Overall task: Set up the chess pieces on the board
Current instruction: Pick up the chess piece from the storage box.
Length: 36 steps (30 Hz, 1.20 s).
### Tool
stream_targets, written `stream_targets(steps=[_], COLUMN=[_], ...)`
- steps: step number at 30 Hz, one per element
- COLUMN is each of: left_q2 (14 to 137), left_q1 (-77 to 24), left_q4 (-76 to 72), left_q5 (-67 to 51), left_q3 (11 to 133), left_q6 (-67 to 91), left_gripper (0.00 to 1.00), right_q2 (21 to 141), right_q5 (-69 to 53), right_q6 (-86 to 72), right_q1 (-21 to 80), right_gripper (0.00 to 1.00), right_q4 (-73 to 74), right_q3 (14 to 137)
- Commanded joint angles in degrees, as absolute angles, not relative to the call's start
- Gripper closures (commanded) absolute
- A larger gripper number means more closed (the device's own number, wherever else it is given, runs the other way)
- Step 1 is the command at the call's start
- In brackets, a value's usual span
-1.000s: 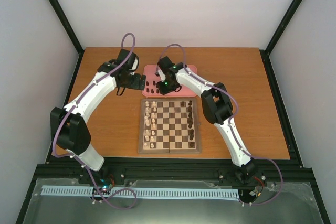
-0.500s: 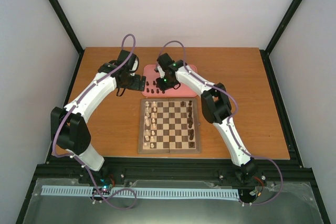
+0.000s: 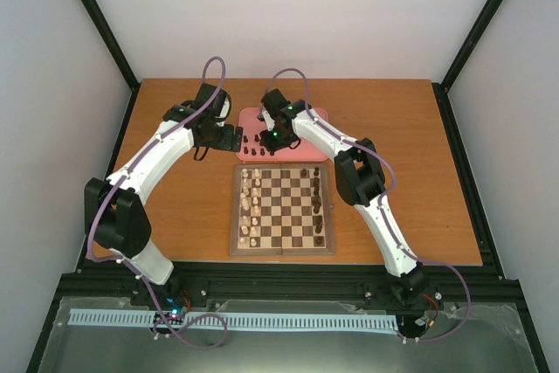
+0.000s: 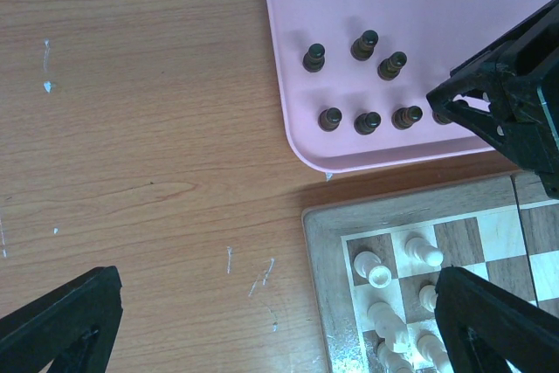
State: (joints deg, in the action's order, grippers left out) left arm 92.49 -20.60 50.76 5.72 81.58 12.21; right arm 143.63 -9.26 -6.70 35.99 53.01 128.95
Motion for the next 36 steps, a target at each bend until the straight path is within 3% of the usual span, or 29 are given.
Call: stream_targets(steps=[1, 8, 14, 28, 36], left_q2=[91.86, 91.68, 91.04, 91.19, 91.17], left_q1=[-20.99, -21.01, -21.01, -21.01, -21.01], left_q4=[49.92, 49.92, 49.75, 49.66, 50.0], left_q5=[5.19, 5.21, 5.43, 5.44, 6.05], left_q3=[82.42, 82.23, 81.65, 82.5, 83.28], left_q6=[12.73, 12.83, 12.75, 12.66, 12.38], left_gripper=[0.0, 0.0, 0.0, 0.0, 0.0], right_q2=[144.1, 144.44, 144.22, 134.65, 127.57], right_q5=[-8.65, -9.01, -8.03, -3.62, -3.93], right_q6=[-6.69, -6.61, -6.47, -5.65, -4.96], right_q1=[35.86, 35.77, 35.77, 35.77, 35.76], right_gripper=[0.78, 0.83, 0.97, 0.97, 0.97], right_q4=[53.7, 54.49, 54.73, 54.05, 58.98], right_q3=[128.6, 128.64, 128.76, 131.31, 125.89])
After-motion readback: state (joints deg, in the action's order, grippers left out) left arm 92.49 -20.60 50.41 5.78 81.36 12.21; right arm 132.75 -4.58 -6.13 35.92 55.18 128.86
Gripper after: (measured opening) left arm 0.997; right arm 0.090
